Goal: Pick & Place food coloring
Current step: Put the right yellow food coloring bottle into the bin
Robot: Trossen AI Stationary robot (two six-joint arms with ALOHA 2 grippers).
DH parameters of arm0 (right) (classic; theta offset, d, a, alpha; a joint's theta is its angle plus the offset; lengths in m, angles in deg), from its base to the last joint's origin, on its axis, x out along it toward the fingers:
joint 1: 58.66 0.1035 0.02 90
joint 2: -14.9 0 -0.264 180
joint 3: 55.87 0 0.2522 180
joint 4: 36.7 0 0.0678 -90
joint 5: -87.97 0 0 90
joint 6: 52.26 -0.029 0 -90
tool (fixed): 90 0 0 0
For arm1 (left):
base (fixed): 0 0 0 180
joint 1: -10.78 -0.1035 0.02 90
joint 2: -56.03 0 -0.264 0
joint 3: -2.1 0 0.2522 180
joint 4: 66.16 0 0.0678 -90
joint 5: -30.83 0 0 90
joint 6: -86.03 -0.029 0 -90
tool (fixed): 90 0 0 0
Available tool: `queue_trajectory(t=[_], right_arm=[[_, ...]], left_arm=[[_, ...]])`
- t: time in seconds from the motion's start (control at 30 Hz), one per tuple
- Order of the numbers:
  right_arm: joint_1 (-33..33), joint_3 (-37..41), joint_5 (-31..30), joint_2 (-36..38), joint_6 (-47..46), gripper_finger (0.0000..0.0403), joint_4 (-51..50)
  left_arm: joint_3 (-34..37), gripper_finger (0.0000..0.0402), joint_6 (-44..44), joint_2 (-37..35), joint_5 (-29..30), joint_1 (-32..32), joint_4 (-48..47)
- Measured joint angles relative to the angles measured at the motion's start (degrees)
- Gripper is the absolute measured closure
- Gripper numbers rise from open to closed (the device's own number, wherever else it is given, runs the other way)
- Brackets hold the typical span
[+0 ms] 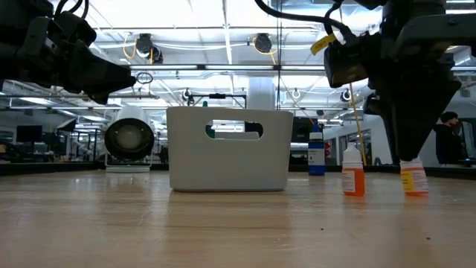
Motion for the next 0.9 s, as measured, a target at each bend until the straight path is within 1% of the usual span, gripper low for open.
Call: queue_trajectory(t=[0.17,0.33,0.43,0.53,0.6,0.67,0.83,0.9], right_arm=[[-0.4,-1.1,-0.1,0.7,2.9,0.0365,-1.8],[-2.5,-4.6,-5.3,5.4,8.2,0.0365,-3.1],[-4.4,-7.6,-9.0,7.7,14.1,0.0365,-2.7],[-7.3,-11.2,-10.3,7.7,22.5,0.0365,-2.8],[-9.5,-13.5,-10.1,7.4,28.0,0.0365,-2.4],[-11.9,-14.9,-8.4,7.1,32.6,0.0365,-0.3],[-16.7,-15.3,-2.3,5.9,41.7,0.0365,4.6],[-18.2,-15.3,-1.2,4.5,44.7,0.0365,4.5]], left_arm=[[0.0,0.0284,0.0,0.0,0.0,0.0,0.0],[0.0,0.0284,0.0,0.0,0.0,0.0,0.0],[0.0,0.0284,0.0,0.0,0.0,0.0,0.0],[0.0,0.0284,0.0,0.0,0.0,0.0,0.0],[0.0,0.0284,0.0,0.0,0.0,0.0,0.0],[0.0,0.0284,0.0,0.0,0.0,0.0,0.0],[0.0,0.0284,0.0,0.0,0.0,0.0,0.0],[0.0,0.0284,0.0,0.0,0.0,0.0,0.0]])
